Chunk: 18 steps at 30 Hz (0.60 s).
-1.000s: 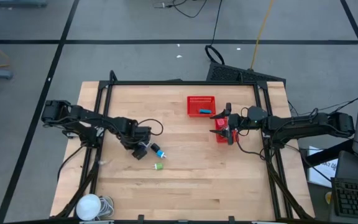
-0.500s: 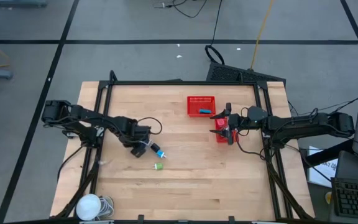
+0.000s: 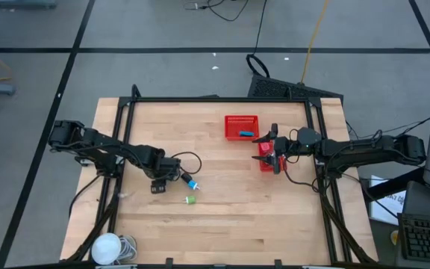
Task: Pick & Place Office items
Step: Put the dark blue digital clock into the top red bin
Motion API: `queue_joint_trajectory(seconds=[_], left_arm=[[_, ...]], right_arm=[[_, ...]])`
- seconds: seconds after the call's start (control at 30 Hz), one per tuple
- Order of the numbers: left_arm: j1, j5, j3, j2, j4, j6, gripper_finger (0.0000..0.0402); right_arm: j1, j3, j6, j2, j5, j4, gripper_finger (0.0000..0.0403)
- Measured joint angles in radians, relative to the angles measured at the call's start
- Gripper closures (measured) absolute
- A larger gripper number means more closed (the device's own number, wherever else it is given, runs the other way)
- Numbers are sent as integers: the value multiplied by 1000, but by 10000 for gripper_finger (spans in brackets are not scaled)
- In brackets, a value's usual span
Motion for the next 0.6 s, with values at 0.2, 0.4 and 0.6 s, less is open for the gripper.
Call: queue_joint_trajectory(seconds=[0.2, 0.4, 0.6], left_arm=[[-10, 15, 0, 0, 34, 30, 130], [-14, 13, 0, 0, 51, 48, 131], [-14, 20, 0, 0, 55, -42, 140]], right_arm=[[0, 0, 0, 0, 0, 0, 140], [0, 0, 2, 0, 0, 0, 140], [0, 0, 2, 0, 0, 0, 140]])
